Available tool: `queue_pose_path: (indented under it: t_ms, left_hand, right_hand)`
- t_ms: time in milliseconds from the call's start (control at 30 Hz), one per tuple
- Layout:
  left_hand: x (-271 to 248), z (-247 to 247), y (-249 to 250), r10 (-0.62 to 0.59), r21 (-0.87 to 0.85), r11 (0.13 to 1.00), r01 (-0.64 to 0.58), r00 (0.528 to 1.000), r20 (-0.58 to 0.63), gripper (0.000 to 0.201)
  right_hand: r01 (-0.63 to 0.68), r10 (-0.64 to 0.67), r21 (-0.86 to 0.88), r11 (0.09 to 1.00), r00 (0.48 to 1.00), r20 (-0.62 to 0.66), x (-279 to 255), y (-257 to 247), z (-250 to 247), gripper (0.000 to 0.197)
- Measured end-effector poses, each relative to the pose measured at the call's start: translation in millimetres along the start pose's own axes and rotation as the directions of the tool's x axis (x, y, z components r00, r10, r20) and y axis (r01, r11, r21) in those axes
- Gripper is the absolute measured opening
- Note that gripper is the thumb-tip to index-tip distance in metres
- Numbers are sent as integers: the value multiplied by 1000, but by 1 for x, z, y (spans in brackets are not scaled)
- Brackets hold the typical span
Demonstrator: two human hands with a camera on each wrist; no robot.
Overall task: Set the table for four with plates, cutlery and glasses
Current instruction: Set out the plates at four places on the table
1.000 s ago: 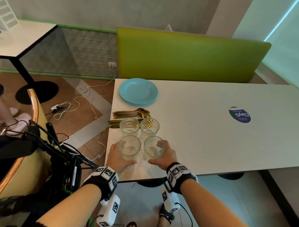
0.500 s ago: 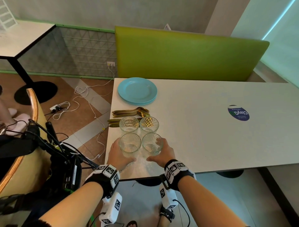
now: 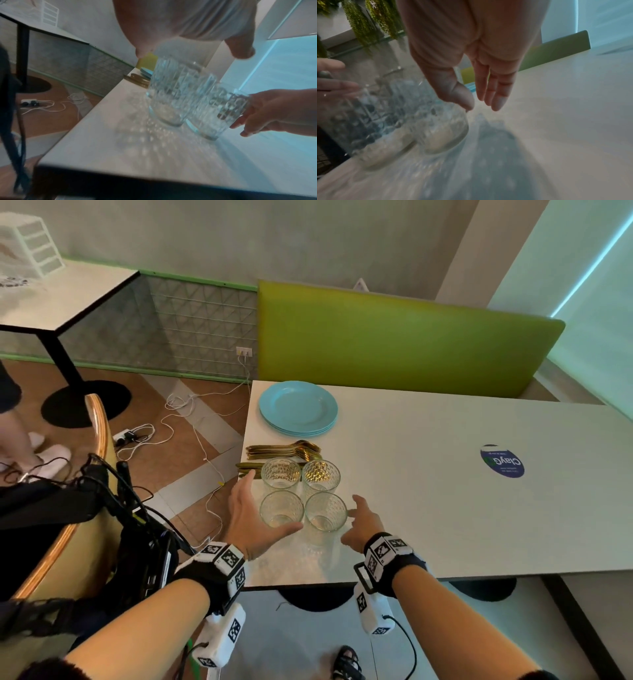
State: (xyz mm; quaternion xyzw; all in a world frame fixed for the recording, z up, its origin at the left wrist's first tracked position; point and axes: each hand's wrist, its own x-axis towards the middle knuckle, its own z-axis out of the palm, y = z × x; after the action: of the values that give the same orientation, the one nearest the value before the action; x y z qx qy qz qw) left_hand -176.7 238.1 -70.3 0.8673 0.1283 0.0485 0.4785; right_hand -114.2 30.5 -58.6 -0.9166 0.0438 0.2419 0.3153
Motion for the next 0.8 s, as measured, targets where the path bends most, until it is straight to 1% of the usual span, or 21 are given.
queue_pose_path:
  t_ms: [100, 200, 233, 267, 367, 400, 433, 500, 567, 633, 667, 700, 733, 767, 800]
  left_hand:
    - [13, -13, 17, 99, -20, 995, -101, 991, -93, 139]
    - [32, -32, 47, 131, -61, 988, -138, 985, -112, 136]
    - [40, -38, 58, 137, -56, 988, -144, 984, -112, 130]
    - [49, -43, 67, 136, -44, 989, -142, 984, -115, 118]
    - [83, -54, 93, 119, 25, 993, -117, 983, -137, 69]
    - [96, -56, 100, 105, 67, 993, -96, 985, -139, 59]
    - [109, -57, 106, 86, 112, 991, -71, 988, -131, 53]
    - [137, -60, 118, 56, 177, 984, -34, 991, -121, 48]
    - [163, -61, 130, 42, 184, 983, -20, 992, -116, 43]
    - [191, -60, 140, 4, 226, 974, 15, 997, -82, 41]
    - [205, -58, 144, -29, 257, 965, 41, 998, -48, 34]
    - [219, -56, 148, -70, 296, 953, 68, 998, -6, 21]
    - [233, -53, 150, -118, 329, 939, 100, 992, 36, 19]
    - [249, -48, 150, -180, 365, 920, 140, 981, 76, 28]
    - [263, -44, 150, -253, 397, 898, 187, 960, 121, 32]
  right_hand:
    - [-5, 0, -73, 997, 998, -63, 2, -11, -22, 82]
    - [-3, -12, -101, 995, 989, -145, 5, -24, -50, 76]
    - [-3, -15, -103, 995, 985, -171, 6, -29, -60, 75]
    - [-2, -18, -103, 995, 982, -191, 7, -33, -69, 74]
    - [6, -28, -96, 995, 973, -229, 13, -40, -97, 71]
    - [8, -33, -101, 995, 970, -239, 17, -40, -106, 69]
    - [9, -36, -106, 994, 968, -249, 21, -40, -115, 67]
    - [5, -32, -105, 994, 964, -263, 33, -38, -131, 63]
    - [-12, -10, -83, 996, 965, -261, 50, -33, -144, 61]
    - [-38, 20, -68, 997, 969, -247, 73, -28, -155, 58]
    - [-54, 36, -69, 996, 971, -236, 86, -26, -161, 56]
    - [-69, 52, -68, 995, 973, -226, 100, -23, -166, 55]
    - [-85, 71, -55, 995, 974, -215, 114, -22, -171, 53]
    - [-97, 87, -40, 995, 976, -200, 128, -21, -174, 51]
    - [-106, 99, -29, 994, 978, -182, 143, -20, -178, 50]
